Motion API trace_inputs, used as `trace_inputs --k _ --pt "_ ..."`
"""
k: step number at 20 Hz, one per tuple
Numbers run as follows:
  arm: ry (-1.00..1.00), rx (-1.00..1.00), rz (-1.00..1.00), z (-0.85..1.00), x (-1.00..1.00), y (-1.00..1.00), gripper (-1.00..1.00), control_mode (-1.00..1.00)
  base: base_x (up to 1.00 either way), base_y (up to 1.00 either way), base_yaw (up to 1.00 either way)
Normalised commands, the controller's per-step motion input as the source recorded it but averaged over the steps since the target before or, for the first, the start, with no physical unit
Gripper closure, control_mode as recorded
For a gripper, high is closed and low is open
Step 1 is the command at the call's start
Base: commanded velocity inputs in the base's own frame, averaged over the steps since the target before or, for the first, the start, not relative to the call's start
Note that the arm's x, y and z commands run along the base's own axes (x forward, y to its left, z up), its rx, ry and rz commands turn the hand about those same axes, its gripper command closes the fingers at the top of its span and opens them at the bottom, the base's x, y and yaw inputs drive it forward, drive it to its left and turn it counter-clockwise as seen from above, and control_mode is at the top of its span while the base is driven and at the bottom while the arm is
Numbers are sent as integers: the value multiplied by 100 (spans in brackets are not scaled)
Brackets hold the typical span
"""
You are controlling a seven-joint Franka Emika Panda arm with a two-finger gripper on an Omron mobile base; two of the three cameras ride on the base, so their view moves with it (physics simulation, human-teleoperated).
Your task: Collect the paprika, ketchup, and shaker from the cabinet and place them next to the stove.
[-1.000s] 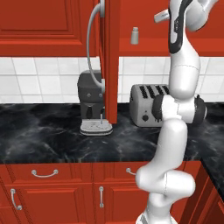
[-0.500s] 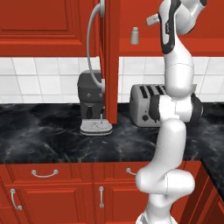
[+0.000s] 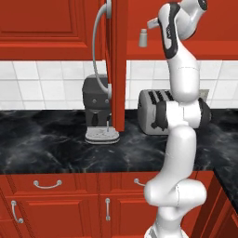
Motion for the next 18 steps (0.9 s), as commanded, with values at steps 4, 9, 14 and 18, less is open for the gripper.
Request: trace_inputs --k 4,9,14,18 --pt "1 0 0 -13 16 1 -100 -100 0 0 0" --pt "4 0 0 -23 19 7 -100 -100 0 0 0" --pt "4 0 0 -8 17 5 -100 -100 0 0 0" --pt "5 0 0 -3 17 2 -100 -100 0 0 0"
